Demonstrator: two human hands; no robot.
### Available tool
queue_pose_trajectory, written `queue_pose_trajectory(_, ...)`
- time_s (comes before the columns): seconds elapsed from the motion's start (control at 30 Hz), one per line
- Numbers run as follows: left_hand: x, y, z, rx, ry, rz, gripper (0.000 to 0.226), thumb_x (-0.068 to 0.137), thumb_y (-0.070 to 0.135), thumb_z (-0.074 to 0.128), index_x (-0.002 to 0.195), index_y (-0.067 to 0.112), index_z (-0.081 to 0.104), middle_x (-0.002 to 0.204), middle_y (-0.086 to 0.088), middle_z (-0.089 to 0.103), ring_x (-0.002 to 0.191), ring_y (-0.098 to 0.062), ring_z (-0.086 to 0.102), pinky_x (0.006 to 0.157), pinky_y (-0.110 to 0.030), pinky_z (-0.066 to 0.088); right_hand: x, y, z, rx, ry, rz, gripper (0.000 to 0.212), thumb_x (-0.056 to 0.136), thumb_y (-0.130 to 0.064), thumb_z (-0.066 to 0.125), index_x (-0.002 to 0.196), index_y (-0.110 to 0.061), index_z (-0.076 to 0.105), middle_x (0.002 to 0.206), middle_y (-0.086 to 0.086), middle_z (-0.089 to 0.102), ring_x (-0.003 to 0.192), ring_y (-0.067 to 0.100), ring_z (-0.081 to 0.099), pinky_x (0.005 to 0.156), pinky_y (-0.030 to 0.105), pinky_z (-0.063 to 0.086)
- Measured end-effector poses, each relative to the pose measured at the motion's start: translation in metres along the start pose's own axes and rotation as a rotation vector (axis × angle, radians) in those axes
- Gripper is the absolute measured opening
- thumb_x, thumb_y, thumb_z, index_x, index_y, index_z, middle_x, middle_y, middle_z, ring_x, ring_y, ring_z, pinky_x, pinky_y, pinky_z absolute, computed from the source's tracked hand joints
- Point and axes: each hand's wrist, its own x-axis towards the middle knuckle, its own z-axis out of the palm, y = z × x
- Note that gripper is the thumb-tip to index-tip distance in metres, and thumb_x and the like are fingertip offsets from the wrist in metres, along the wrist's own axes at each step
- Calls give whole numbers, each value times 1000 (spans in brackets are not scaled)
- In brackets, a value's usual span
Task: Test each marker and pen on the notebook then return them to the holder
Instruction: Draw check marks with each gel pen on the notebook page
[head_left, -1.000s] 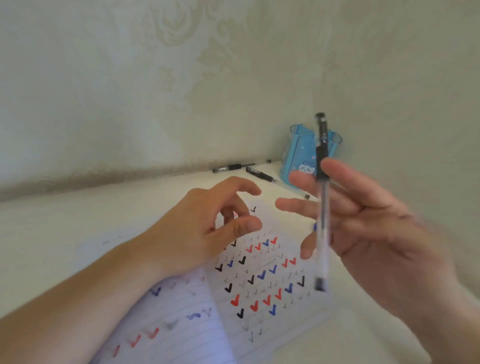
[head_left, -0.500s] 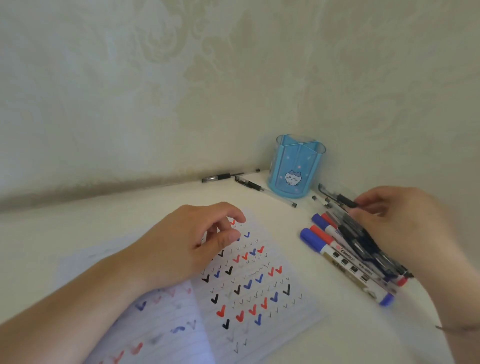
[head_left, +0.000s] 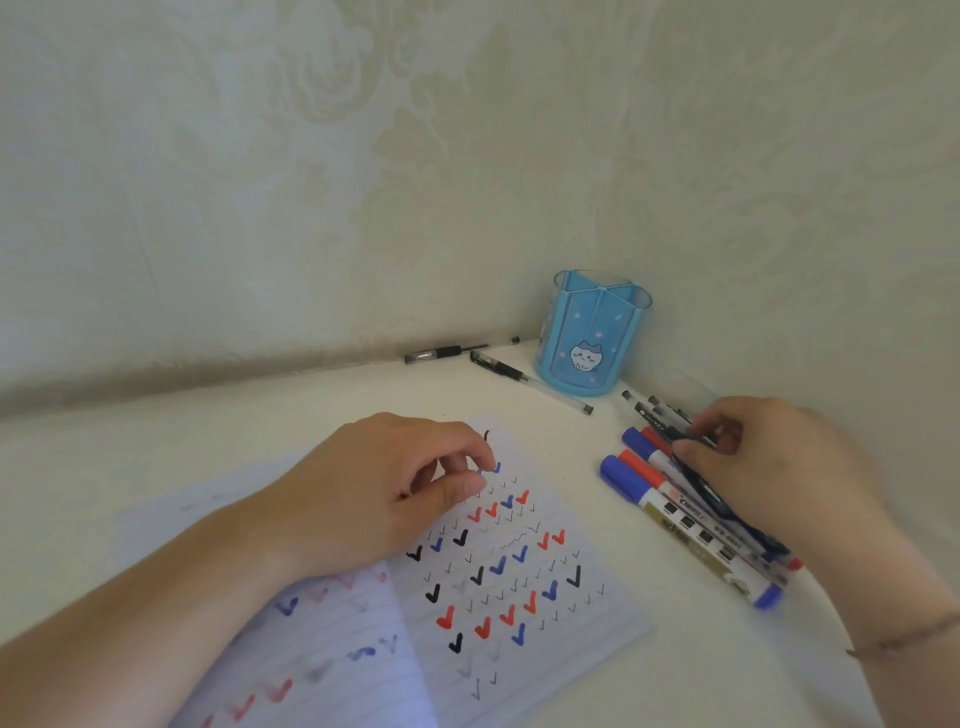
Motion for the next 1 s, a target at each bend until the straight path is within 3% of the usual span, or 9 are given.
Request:
queue_pose_trajectory(0.17, -1, 1, -2, 17, 48, -27, 16, 93, 49, 49, 92, 39, 62, 72, 21, 59, 66, -6, 54, 57, -15, 33, -9, -33, 6, -5, 115, -224, 24, 87, -44, 59, 105, -31, 66, 87, -10, 59, 84, 18, 55, 67, 30, 47)
queue_pose_trajectory(0.27, -1, 3, -3, 33, 49, -42, 14, 94, 45, 51, 88, 38, 61, 69, 25, 54, 64, -3, 51, 55, -15, 28, 3, -70, 29, -204, 57, -378, 28, 95, -42, 47, 118, -29, 56, 110, -5, 58, 97, 22, 61, 72, 32, 47)
queue_pose_trajectory(0.33, -2, 3, -3, 26, 42, -54, 14, 95, 43, 51, 88, 38, 61, 67, 26, 52, 63, -2, 49, 56, -15, 28, 17, -95, 48, -384, 40, -437, 25, 97, -33, 45, 118, -23, 55, 111, 0, 60, 95, 26, 64, 68, 34, 47)
queue_pose_trajectory(0.53, -1, 3, -6, 12, 60, -36, 13, 95, 43, 51, 89, 37, 60, 68, 31, 51, 64, 1, 48, 58, -17, 29, 45, -117, 58, -528, -5, -312, 21, 96, -21, 49, 113, -15, 59, 103, 4, 66, 94, 24, 65, 75, 38, 56)
queue_pose_trajectory(0.67, 0, -2, -2, 26, 175, 3, 9, 93, 39, 57, 97, 34, 63, 79, 20, 53, 79, 0, 50, 68, -14, 36, 37, -115, 50, -439, -35, -311, 21, 95, -24, 48, 110, -15, 60, 98, 5, 58, 94, 26, 63, 70, 34, 49)
queue_pose_trajectory(0.77, 2, -6, -4, 91, 306, 18, 33, 90, 41, 61, 120, 27, 60, 117, 15, 53, 108, 3, 44, 92, -11, 34, 12, -110, 28, -301, 39, -412, 23, 97, -35, 46, 109, -21, 60, 103, 0, 47, 96, 23, 57, 67, 32, 46)
queue_pose_trajectory(0.83, 3, -6, -6, 195, 350, 55, 42, 91, 46, 55, 126, 22, 57, 128, 9, 53, 119, -11, 46, 101, -24, 35, -13, -102, 10, -136, 96, -535, 17, 96, -43, 46, 103, -32, 57, 101, -17, 50, 91, 13, 56, 65, 28, 46)
queue_pose_trajectory(0.93, 1, -1, -8, 286, 270, 113, 29, 98, 45, 39, 112, 28, 57, 100, 15, 64, 90, -10, 57, 83, -35, 46, -48, -92, -12, 482, 49, -501, 10, 85, -40, 64, 81, -31, 63, 72, -25, 64, 60, 4, 57, 54, 18, 41)
queue_pose_trajectory(1.0, -2, 6, -6, 131, 148, 130, 23, 101, 43, 33, 103, 30, 51, 79, 18, 57, 69, -5, 50, 67, -27, 43, -62, -89, -14, 1033, -41, -390, 11, 73, -31, 77, 72, -23, 70, 59, -6, 66, 49, 9, 54, 48, 15, 41)
